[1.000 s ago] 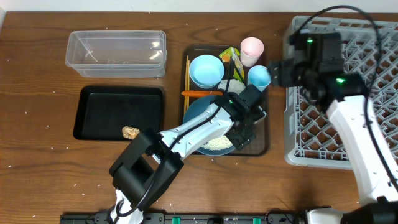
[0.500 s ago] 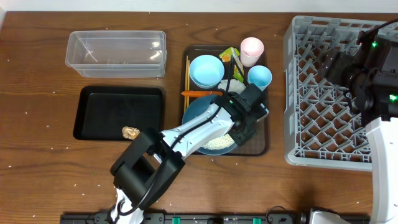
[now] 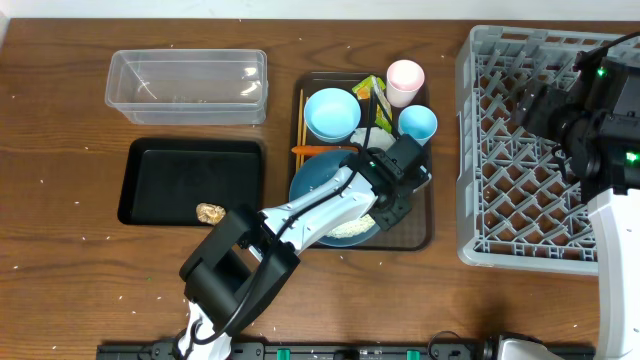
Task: Sort waste into correct bins and load items into the dishwasher rack
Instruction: 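Grasp the blue rice plate rim with the left gripper and lift, then carry the blue plate left over the black tray, then tilt the blue plate to pour the rice onto the black tray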
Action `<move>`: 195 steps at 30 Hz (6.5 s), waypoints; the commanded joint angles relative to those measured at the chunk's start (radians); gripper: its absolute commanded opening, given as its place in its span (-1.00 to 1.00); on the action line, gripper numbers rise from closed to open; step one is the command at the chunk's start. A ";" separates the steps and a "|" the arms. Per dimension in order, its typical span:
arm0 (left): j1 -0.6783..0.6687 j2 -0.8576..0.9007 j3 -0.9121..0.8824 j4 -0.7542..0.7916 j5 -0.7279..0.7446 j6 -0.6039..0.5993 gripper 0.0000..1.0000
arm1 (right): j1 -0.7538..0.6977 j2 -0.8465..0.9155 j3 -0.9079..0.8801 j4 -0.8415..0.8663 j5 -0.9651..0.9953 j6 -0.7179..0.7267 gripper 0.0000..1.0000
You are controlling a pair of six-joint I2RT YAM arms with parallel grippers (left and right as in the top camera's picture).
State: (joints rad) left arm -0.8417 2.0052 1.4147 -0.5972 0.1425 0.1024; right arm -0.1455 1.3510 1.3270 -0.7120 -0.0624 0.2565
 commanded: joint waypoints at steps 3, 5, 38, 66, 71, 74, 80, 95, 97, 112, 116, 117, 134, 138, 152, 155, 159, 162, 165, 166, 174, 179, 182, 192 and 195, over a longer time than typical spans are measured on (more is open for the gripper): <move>0.001 0.017 -0.003 0.027 -0.135 -0.079 -0.13 | -0.005 -0.003 0.012 -0.003 0.003 0.013 0.67; 0.001 0.017 -0.003 0.063 -0.180 -0.079 -0.12 | -0.005 -0.003 0.012 -0.003 0.003 0.013 0.67; 0.029 0.063 -0.003 0.117 -0.233 -0.217 -0.88 | -0.006 -0.003 0.012 -0.016 0.003 0.012 0.67; 0.217 -0.381 -0.002 -0.233 -0.096 -0.326 -0.88 | -0.005 -0.003 0.012 -0.019 0.006 0.004 0.68; 0.366 -0.380 -0.003 -0.259 0.053 -0.318 -0.88 | -0.006 -0.003 0.012 -0.022 0.006 0.004 0.68; 0.455 -0.380 -0.003 -0.263 0.158 -0.285 -0.88 | -0.005 -0.003 0.012 -0.021 0.006 0.004 0.68; 0.598 -0.380 -0.003 -0.270 0.359 -0.236 -0.88 | -0.006 -0.003 0.012 -0.022 0.006 0.004 0.68; 0.835 -0.380 -0.003 -0.307 0.726 -0.188 -0.88 | -0.005 -0.002 0.012 -0.024 0.006 0.000 0.70; 0.862 -0.380 -0.003 -0.330 0.746 -0.177 -0.88 | -0.005 -0.002 0.012 -0.026 0.006 0.000 0.70; 1.030 -0.380 -0.004 -0.439 0.958 -0.060 -0.88 | -0.005 -0.002 0.012 -0.029 0.006 -0.003 0.70; 1.084 -0.380 -0.004 -0.472 0.976 -0.050 -0.88 | -0.005 -0.002 0.012 -0.035 0.006 -0.003 0.70; 1.099 -0.380 -0.004 -0.482 0.976 -0.050 -0.88 | -0.005 -0.002 0.012 -0.037 0.006 -0.003 0.69; 1.273 -0.378 -0.052 -0.509 1.125 -0.003 -0.88 | -0.005 -0.002 0.012 -0.037 0.006 -0.003 0.71; 1.307 -0.378 -0.057 -0.503 1.168 0.003 -0.88 | -0.005 -0.002 0.012 -0.037 0.006 -0.002 0.70; 1.361 -0.377 -0.057 -0.495 1.316 0.002 -0.88 | -0.005 -0.002 0.012 -0.037 0.006 -0.003 0.70; 1.361 -0.376 -0.057 -0.498 1.316 0.002 -0.88 | -0.005 -0.002 0.012 -0.037 0.006 -0.003 0.70; 1.361 -0.376 -0.057 -0.498 1.316 0.002 -0.87 | -0.005 -0.002 0.012 -0.038 0.006 -0.003 0.71; 1.361 -0.376 -0.057 -0.498 1.317 0.002 -0.88 | -0.005 -0.002 0.012 -0.038 0.006 -0.003 0.71; 1.361 -0.376 -0.057 -0.498 1.317 0.002 -0.88 | -0.005 -0.002 0.012 -0.040 0.006 -0.003 0.71; 1.361 -0.376 -0.057 -0.498 1.317 0.002 -0.88 | -0.005 -0.002 0.012 -0.040 0.006 -0.003 0.70; 1.361 -0.376 -0.057 -0.498 1.316 0.002 -0.87 | -0.005 -0.002 0.012 -0.040 0.006 -0.003 0.71; 1.361 -0.376 -0.057 -0.498 1.316 0.002 -0.88 | -0.005 -0.002 0.012 -0.040 0.006 -0.003 0.71; 1.360 -0.376 -0.057 -0.500 1.317 0.001 -0.88 | -0.005 -0.002 0.012 -0.040 0.006 -0.003 0.71; 1.351 -0.381 -0.057 -0.622 1.383 0.110 -0.87 | -0.005 -0.002 0.012 -0.037 0.006 -0.003 0.71; 1.351 -0.381 -0.057 -0.622 1.403 0.110 -0.88 | -0.005 -0.002 0.012 -0.038 0.006 -0.003 0.71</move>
State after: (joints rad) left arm 0.5079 1.6489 1.3632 -1.2137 1.4826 0.1791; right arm -0.1455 1.3510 1.3270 -0.7483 -0.0620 0.2562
